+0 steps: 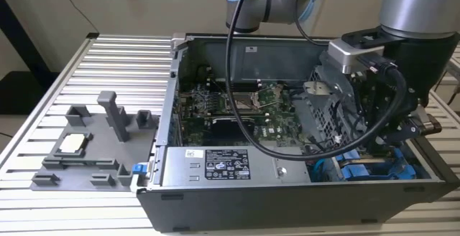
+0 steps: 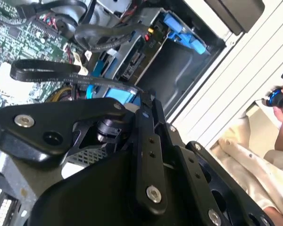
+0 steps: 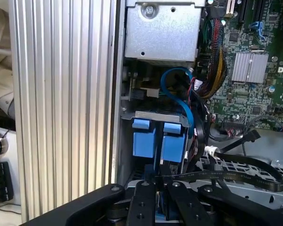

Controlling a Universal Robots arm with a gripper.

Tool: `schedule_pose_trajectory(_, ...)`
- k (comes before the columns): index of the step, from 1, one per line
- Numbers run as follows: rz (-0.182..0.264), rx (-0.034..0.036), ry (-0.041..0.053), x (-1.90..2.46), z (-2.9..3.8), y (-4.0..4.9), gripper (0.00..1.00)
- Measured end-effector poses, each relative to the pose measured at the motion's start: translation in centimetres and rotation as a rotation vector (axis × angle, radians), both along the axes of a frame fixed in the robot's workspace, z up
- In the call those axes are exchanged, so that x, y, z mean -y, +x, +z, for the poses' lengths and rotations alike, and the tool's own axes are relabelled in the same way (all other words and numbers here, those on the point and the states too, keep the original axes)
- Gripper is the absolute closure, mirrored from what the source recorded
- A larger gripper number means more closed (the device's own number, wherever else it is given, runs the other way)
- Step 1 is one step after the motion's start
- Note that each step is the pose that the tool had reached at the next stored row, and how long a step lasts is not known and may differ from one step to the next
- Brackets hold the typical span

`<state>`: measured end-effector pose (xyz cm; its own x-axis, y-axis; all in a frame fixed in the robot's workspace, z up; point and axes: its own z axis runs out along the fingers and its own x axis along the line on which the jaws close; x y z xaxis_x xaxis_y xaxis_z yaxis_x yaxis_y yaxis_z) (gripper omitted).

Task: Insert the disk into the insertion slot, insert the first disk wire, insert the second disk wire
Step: 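Insert the second disk wire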

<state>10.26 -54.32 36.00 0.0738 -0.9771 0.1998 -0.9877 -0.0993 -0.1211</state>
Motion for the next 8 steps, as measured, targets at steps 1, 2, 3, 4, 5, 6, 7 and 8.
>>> schedule_pose_trajectory(1, 0.000, 0.0000, 0.0003, 0.00, 0.00, 0.00, 0.84)
schedule_pose_trajectory(2, 0.000, -0.0001, 0.0032, 0.01, 0.01, 0.00, 0.84)
schedule_pose_trajectory(3, -0.001, 0.0000, 0.0116, 0.01, 0.00, 0.00, 0.84)
schedule_pose_trajectory(4, -0.002, 0.0000, 0.0251, 0.01, -0.01, 0.00, 0.84)
schedule_pose_trajectory(5, -0.004, 0.0000, 0.0409, 0.00, 0.00, 0.00, 0.84)
schedule_pose_trajectory(6, -0.005, 0.0000, 0.0571, 0.00, 0.00, 0.00, 0.84)
schedule_pose_trajectory(7, -0.007, 0.0001, 0.0743, 0.00, 0.00, 0.00, 0.84)
schedule_pose_trajectory(8, -0.010, 0.0001, 0.0874, 0.01, 0.00, 0.00, 0.84)
